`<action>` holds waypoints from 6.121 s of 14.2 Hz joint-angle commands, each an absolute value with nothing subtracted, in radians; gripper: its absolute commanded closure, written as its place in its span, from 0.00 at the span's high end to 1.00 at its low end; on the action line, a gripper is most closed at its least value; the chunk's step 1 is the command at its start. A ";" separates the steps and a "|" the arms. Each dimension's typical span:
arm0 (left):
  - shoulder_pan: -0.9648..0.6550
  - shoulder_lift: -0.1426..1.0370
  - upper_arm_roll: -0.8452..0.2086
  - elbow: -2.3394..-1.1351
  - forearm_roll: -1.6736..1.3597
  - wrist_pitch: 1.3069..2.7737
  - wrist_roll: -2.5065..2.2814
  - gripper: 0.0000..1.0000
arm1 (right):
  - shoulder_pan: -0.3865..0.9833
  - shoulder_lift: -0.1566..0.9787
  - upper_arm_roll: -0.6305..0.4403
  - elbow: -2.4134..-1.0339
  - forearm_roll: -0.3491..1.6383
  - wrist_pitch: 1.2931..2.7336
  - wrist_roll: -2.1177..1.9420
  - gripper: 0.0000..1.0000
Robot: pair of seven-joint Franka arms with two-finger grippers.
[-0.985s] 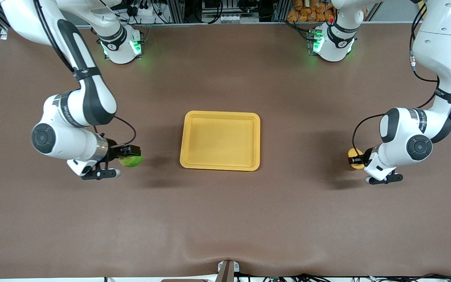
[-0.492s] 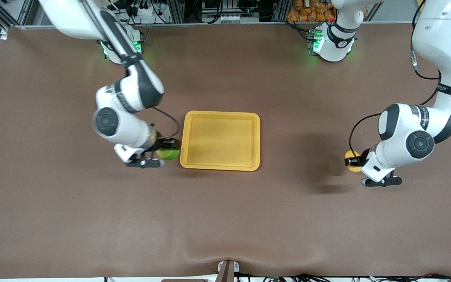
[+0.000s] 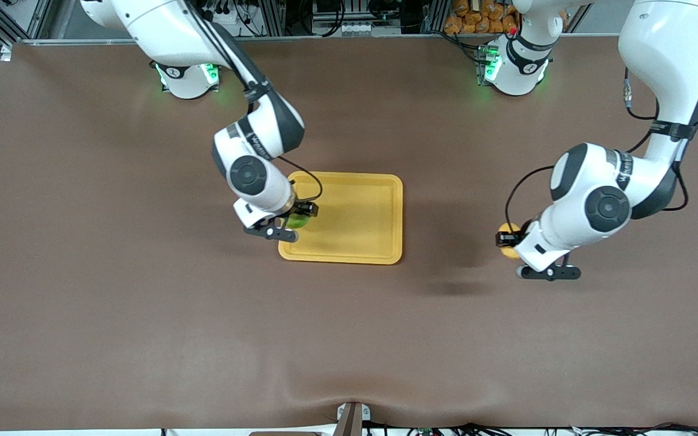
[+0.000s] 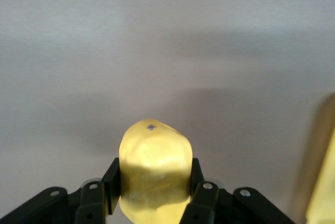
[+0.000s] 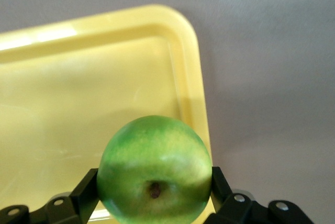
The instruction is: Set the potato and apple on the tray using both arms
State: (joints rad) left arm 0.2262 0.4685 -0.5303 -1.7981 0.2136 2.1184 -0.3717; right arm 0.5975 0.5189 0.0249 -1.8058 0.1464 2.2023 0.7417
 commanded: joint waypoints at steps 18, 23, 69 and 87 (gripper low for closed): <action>-0.207 0.666 -0.545 -1.608 0.279 2.105 -0.813 0.00 | 0.500 0.442 -0.014 -1.782 0.101 2.144 0.655 1.00; -0.314 0.707 -0.462 -1.583 0.299 2.105 -0.862 0.00 | 0.332 0.293 -0.014 -1.813 0.101 2.106 0.424 1.00; 0.244 0.129 -0.430 -1.431 0.171 1.508 -0.422 1.00 | -0.028 -0.043 -0.052 -1.480 0.052 1.330 0.083 1.00; -0.035 -0.109 0.020 -1.582 0.018 1.355 -0.080 1.00 | 0.008 -0.015 -0.054 -1.489 -0.009 1.388 0.052 1.00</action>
State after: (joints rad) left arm -0.0266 -0.0987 0.0105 -1.5628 0.0332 1.3607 -0.0955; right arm 0.0088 -0.0122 -0.0514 -1.4871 0.0126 1.3932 0.0651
